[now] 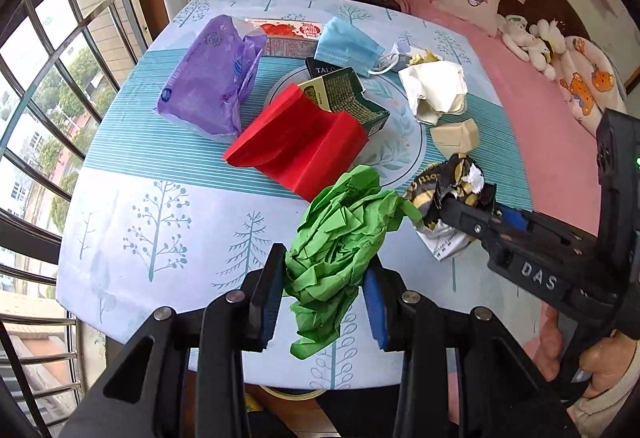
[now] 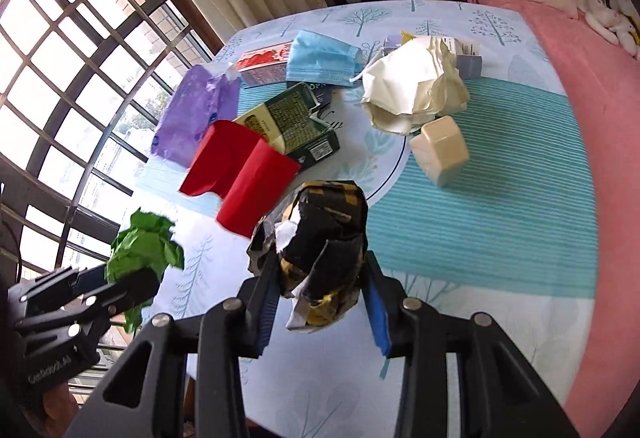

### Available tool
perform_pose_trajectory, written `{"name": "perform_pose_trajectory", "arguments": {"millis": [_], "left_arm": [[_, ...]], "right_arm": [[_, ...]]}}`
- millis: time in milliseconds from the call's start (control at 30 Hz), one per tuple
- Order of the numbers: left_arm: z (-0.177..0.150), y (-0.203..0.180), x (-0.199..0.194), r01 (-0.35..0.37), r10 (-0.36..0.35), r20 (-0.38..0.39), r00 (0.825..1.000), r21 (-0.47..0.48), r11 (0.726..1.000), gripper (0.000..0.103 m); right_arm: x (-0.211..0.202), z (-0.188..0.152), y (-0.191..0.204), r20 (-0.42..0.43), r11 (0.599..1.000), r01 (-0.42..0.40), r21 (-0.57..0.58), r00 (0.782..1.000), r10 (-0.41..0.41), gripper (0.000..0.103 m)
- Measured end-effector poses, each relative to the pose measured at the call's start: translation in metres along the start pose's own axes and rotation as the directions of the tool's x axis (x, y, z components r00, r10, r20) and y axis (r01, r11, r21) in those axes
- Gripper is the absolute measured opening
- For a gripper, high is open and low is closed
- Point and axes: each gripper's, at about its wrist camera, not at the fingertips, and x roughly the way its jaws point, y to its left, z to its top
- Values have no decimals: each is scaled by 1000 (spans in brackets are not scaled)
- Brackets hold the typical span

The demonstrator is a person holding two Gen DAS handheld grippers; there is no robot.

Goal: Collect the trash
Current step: 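Lower the green paper and foil wrapper over the bin and open both tools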

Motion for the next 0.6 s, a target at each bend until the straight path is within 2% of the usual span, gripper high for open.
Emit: {"name": "perform_pose_trajectory", "arguments": {"millis": [267, 600], "left_arm": [[-21, 13, -35, 40, -43, 21, 999, 123, 992, 35], [-69, 47, -77, 96, -112, 38, 993, 292, 952, 35]], "right_arm": [[-46, -43, 41, 73, 999, 52, 12, 996, -52, 39], [-75, -120, 96, 135, 977, 120, 174, 980, -145, 39]]}}
